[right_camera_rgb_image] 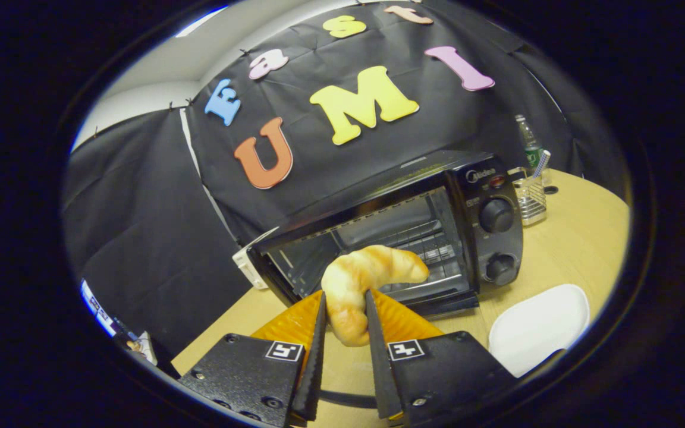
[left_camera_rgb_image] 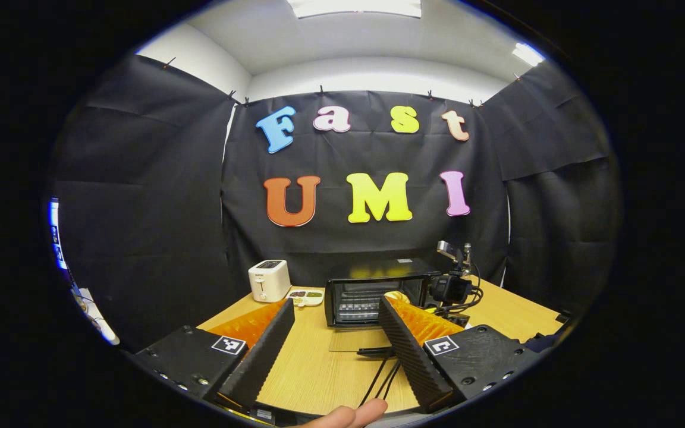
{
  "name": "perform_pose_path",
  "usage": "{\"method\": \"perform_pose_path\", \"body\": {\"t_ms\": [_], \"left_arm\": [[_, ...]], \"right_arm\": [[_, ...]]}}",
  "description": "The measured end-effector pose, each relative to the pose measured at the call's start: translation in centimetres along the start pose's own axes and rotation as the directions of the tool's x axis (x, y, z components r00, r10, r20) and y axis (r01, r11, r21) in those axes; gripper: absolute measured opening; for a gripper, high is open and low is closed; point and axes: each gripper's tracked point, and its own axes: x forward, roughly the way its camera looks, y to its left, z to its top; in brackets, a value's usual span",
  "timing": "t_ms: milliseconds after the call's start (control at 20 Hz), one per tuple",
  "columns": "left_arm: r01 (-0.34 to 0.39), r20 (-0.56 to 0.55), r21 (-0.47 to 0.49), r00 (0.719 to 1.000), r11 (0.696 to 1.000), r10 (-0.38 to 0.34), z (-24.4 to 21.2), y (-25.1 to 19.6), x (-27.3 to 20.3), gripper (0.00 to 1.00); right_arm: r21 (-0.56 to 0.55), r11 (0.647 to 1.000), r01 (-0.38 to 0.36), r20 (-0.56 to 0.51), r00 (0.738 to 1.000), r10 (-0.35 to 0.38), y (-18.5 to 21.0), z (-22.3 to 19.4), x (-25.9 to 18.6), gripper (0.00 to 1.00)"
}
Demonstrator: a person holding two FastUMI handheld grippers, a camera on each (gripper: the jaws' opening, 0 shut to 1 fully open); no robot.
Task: Open the electric oven with the left hand, put the food in, and close the electric oven.
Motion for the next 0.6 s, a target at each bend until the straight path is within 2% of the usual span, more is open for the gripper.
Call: {"method": "perform_pose_path", "body": {"t_ms": [400,450,500,550,600], "left_arm": [[-0.032,-0.032,-0.025,0.999,0.999,0.032,-2.6,2.3,2.8,0.93],[-0.027,-0.039,-0.031,0.999,0.999,0.025,-3.2,2.1,3.3,0.93],[-0.013,-0.045,-0.036,0.999,0.999,0.012,-3.6,1.7,3.6,0.93],[-0.002,-0.048,-0.039,0.999,0.999,0.000,-3.9,1.4,3.7,0.94],[0.006,-0.056,-0.039,0.998,0.999,-0.008,-4.2,1.3,3.8,0.94]], "right_arm": [[-0.131,0.989,0.064,-0.017,0.998,-0.067,0.5,1.4,9.1,0.39],[-0.159,0.984,0.079,-0.012,0.997,-0.082,0.0,1.7,9.7,0.39],[-0.174,0.980,0.092,0.003,0.996,-0.093,-0.4,2.2,10.3,0.42],[-0.174,0.981,0.089,-0.009,0.996,-0.092,-0.4,2.1,10.7,0.39],[-0.161,0.983,0.090,-0.024,0.995,-0.095,-0.5,1.7,10.9,0.40]]}}
